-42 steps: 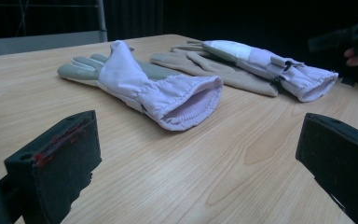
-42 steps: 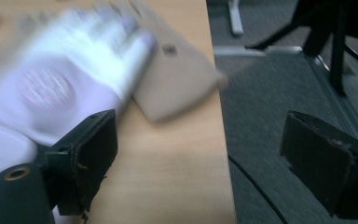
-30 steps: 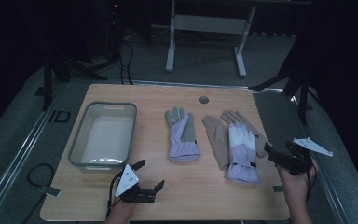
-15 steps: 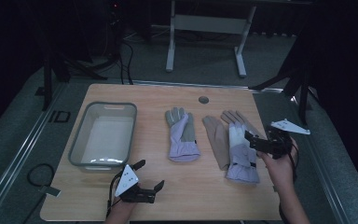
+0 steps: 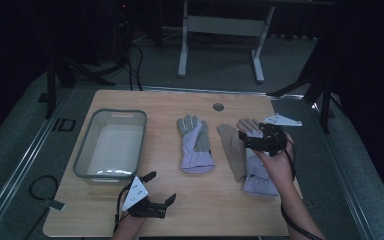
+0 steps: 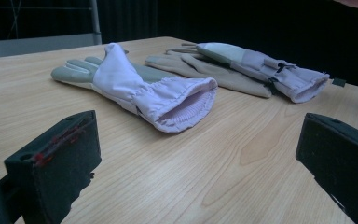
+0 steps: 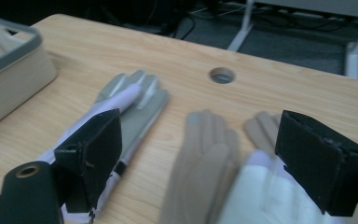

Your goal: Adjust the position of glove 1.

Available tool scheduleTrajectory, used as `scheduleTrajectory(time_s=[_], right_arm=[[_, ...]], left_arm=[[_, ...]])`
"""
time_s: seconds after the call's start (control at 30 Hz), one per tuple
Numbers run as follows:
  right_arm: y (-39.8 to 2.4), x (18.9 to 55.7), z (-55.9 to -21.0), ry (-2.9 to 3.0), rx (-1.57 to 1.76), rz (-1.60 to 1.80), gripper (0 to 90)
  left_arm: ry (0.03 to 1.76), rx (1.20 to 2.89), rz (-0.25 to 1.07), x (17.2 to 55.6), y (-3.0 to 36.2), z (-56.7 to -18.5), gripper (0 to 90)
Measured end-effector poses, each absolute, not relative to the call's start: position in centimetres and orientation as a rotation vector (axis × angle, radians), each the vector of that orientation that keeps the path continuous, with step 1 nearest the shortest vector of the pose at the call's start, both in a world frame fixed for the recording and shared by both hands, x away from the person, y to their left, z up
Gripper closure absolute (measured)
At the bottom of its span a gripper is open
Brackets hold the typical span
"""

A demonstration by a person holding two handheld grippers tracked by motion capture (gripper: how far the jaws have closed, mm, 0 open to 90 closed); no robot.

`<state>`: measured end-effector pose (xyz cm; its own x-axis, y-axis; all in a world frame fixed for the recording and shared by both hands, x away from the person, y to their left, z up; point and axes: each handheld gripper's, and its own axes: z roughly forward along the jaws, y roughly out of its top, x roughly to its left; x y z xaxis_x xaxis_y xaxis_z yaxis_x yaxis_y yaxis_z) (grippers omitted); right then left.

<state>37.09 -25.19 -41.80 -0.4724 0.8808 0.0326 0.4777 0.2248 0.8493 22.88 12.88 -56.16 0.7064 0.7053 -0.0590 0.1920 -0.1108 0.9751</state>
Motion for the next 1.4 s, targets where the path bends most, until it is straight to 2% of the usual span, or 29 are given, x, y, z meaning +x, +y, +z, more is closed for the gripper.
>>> scheduleTrajectory(time_s=[0.3, 0.33, 0.83, 1.0, 1.4], right_arm=[[-21.6, 39.1, -43.2, 2.125, 1.216, 1.168, 17.3], [-20.5, 39.7, -43.8, 2.149, 1.216, 1.162, 19.8], [-14.7, 42.8, -47.7, 2.296, 1.159, 1.117, 22.0], [-13.3, 43.4, -49.6, 2.346, 1.161, 1.076, 32.7], [-12.5, 44.5, -53.5, 2.432, 1.181, 0.992, 42.0]], left_arm=[[0.730, 1.666, 0.505, 23.0, 12.8, -56.1, 0.0], [0.727, 1.664, 0.504, 23.0, 12.8, -56.2, 0.0], [0.726, 1.659, 0.497, 23.0, 12.9, -56.2, 0.0], [0.723, 1.660, 0.497, 23.0, 12.9, -56.2, 0.0], [0.728, 1.656, 0.490, 23.1, 12.9, -56.2, 0.0]])
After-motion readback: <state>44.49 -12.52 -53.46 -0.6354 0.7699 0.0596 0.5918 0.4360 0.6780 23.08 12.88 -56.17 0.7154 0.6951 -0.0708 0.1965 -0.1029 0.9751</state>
